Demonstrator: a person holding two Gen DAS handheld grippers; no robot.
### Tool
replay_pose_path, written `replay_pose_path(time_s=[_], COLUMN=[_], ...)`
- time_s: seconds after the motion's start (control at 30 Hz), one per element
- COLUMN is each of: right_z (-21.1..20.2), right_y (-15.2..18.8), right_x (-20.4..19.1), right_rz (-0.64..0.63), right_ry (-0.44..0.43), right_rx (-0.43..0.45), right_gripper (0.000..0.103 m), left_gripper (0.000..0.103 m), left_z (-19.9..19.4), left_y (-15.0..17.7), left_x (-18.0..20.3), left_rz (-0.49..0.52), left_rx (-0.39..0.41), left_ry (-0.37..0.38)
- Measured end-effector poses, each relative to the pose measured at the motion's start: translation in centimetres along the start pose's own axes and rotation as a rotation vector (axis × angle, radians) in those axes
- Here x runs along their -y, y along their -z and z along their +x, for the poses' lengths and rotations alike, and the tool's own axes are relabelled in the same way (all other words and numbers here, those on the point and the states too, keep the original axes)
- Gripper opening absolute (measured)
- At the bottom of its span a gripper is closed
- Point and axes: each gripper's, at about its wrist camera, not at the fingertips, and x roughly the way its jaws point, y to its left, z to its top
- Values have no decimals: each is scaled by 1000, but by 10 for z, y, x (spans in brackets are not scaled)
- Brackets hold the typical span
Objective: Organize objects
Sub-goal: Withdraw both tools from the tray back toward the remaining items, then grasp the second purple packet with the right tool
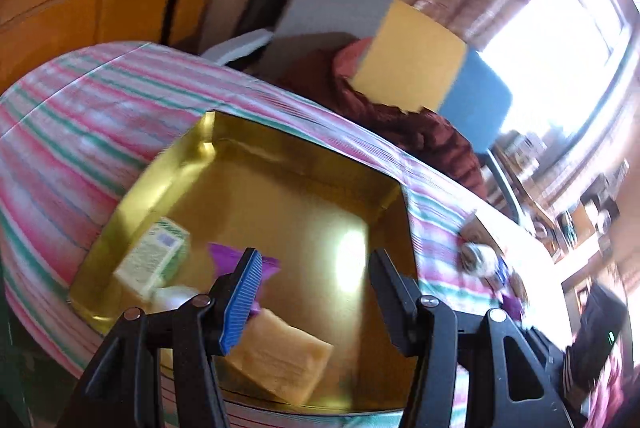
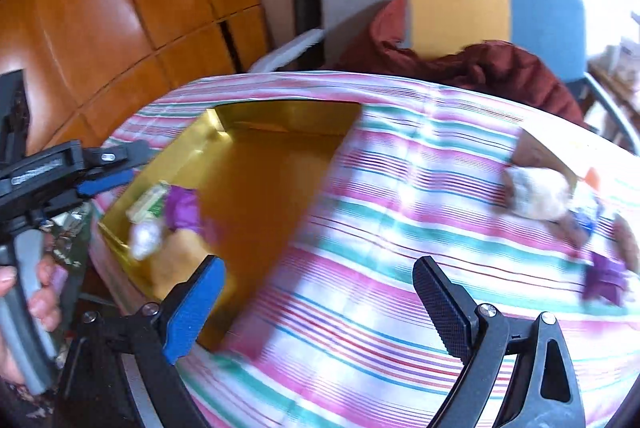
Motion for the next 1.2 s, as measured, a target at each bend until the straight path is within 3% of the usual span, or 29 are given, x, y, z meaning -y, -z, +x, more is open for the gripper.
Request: replay_pose_path(time_s=[0.3,0.5,0.7,0.9,1.1,1.2], right_z=[-12,-29,-28,-4,9,5], right_y=[27,20,6,1,9,7], right_x=[106,173,225,235,248,243], right_rz=[104,118,139,108,187,211], right_ry=[166,274,330,315,247,158], right_rx=[-86,-70,-45,-51,-104,-102], right_gripper=[96,96,96,96,95,93], left_gripper=[56,56,56,57,57,56], left_z=[3,0,-1,6,18,25], left_y=[29,59,87,101,110,113], left_x=[69,115,142,150,157,161], left_rz=[227,361,456,491,507,509], left_rx=[-74,-136,-175,-220,-260,-282], left_ry=[173,295,317,313,303,303])
